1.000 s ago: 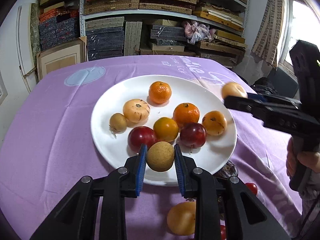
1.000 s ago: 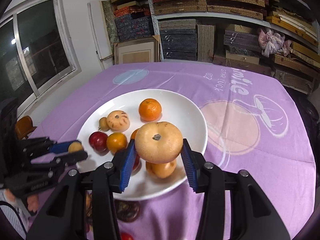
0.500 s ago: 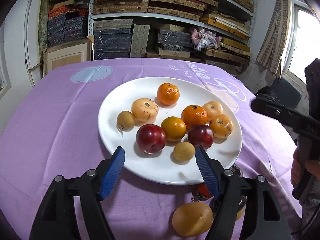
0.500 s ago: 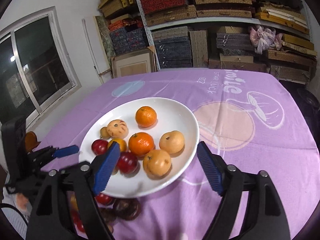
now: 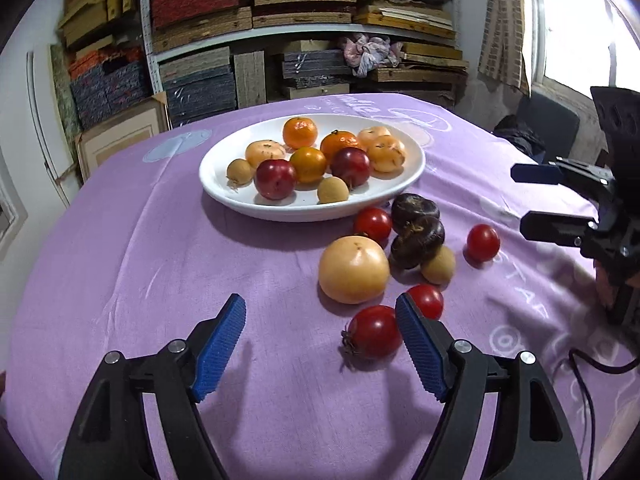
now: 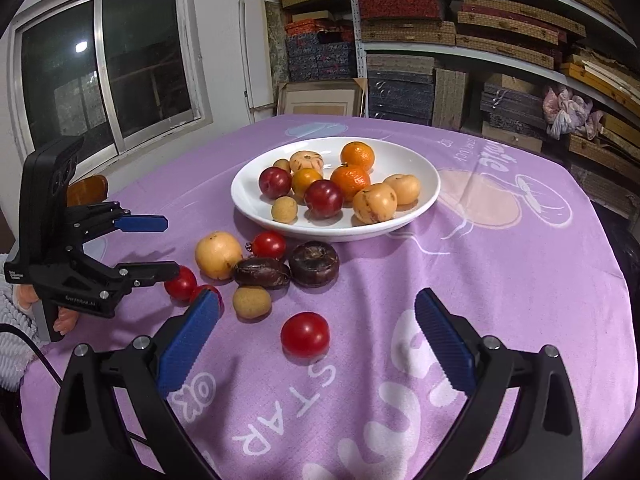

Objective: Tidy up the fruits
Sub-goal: 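Grasp a red tomato with the left tool, then grasp another red tomato with the right tool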

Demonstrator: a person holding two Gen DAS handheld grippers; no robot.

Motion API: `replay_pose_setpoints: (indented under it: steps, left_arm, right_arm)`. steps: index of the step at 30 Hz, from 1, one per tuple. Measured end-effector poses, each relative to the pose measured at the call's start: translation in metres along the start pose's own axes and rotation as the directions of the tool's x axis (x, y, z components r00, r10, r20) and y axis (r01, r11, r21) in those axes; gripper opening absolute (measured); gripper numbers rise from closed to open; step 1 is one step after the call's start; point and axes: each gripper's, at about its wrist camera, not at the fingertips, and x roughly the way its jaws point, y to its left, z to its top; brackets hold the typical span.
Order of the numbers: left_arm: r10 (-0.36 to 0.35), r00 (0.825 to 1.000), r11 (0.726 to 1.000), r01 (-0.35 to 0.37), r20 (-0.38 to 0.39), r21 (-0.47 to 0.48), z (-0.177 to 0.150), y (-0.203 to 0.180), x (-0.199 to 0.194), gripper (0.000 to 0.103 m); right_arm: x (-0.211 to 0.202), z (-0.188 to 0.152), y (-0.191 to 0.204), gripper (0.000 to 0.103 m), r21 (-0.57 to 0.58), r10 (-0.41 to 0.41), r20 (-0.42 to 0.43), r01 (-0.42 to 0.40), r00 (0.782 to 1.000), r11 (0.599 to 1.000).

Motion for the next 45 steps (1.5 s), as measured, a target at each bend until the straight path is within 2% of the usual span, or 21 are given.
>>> replay_pose_setpoints:
  steps: [3,6,13,15,17,19,20,23,29,35,36,40,45]
  left_arm:
    - [-0.014,1.000,0.999,0.015,-0.014,0.031,-0.001,-0.008,0.005,0.078]
    - [-0.046,0.999,0.999,0.046,-0.017,0.008,-0.002,-0.004,0.006,0.078]
    - [-0.112,0.990,0.994,0.112,-0.084,-0.011,0.000,-0.003,0.019,0.077]
    - [-0.129,0.987,0.991,0.126,-0.098,-0.034,-0.001,0.000,0.022,0.071]
    - [-0.141,0.983,0.990,0.136,-0.120,-0.045,-0.002,0.001,0.026,0.049]
    - [-0.145,0.981,0.989,0.142,-0.130,-0.036,-0.002,-0.002,0.028,0.044]
    - [-0.156,0.979,0.988,0.154,-0.130,-0.028,-0.002,-0.004,0.028,0.038]
    - [-0.167,0.977,0.986,0.169,-0.132,0.004,-0.004,-0.012,0.026,0.033]
    - [-0.180,0.975,0.983,0.184,-0.133,0.023,-0.006,-0.018,0.024,0.032]
    - [-0.179,0.975,0.983,0.182,-0.133,0.016,-0.006,-0.018,0.024,0.033]
    - [-0.178,0.975,0.983,0.181,-0.133,0.016,-0.006,-0.018,0.024,0.033]
    - [-0.174,0.976,0.984,0.178,-0.134,0.020,-0.006,-0.018,0.024,0.033]
    - [-0.171,0.976,0.984,0.176,-0.135,0.022,-0.005,-0.019,0.024,0.033]
  right_arm:
    - [0.001,0.000,0.002,0.096,-0.008,0.007,-0.012,-0.007,1.000,1.000]
    - [0.003,-0.001,0.001,0.096,-0.003,0.010,-0.026,-0.010,1.000,1.000]
    - [0.008,-0.003,0.001,0.096,0.003,-0.005,-0.056,0.006,0.998,1.000]
    - [0.009,-0.002,-0.001,0.096,0.009,-0.003,-0.057,0.004,0.998,1.000]
    - [0.010,-0.002,-0.001,0.097,0.010,-0.003,-0.060,0.004,0.998,1.000]
    - [0.010,-0.002,-0.001,0.097,0.006,-0.001,-0.060,0.002,0.998,1.000]
    - [0.012,-0.002,0.000,0.097,0.003,0.000,-0.062,0.000,0.998,1.000]
    - [0.013,-0.002,0.000,0.097,0.000,0.004,-0.066,-0.004,0.998,1.000]
    - [0.014,-0.004,0.001,0.097,-0.004,0.013,-0.078,-0.013,0.997,1.000]
    - [0.019,-0.006,0.017,0.096,-0.085,-0.006,-0.104,-0.003,0.995,0.996]
    - [0.020,-0.007,0.019,0.095,-0.097,-0.014,-0.107,0.004,0.994,0.995]
    - [0.026,-0.007,0.019,0.070,-0.099,-0.026,-0.133,0.013,0.991,0.995]
    - [0.029,-0.008,0.017,0.063,-0.089,-0.017,-0.147,0.004,0.989,0.996]
